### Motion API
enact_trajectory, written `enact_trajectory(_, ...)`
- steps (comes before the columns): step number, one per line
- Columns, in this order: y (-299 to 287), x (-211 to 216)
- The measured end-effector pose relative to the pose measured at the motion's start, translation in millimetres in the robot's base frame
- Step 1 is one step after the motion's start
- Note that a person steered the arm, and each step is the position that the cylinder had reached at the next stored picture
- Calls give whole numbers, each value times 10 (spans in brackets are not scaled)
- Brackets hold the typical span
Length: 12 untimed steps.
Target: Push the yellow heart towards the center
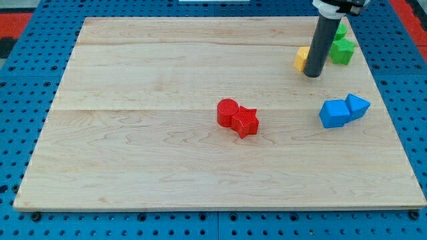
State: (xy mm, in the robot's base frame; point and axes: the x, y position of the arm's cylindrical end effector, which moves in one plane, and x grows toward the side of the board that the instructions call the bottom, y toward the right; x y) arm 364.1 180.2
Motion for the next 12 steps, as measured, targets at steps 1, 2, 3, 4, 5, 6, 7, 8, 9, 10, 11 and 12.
enact_trajectory(1, 158, 136)
enact_trajectory(2, 346, 114)
enact_trajectory(3, 675, 45)
enact_trajectory(4, 1132, -2)
enact_trajectory(5, 1352, -175)
enact_trajectory(6, 1380, -497)
enact_trajectory(7, 1378, -832)
enact_trajectory(8, 1369, -1214)
enact_trajectory(9, 1369, -1625)
enact_trajectory(10, 1339, -1724)
enact_trajectory(11, 1273, -1621)
enact_trajectory(12, 1117, -1485)
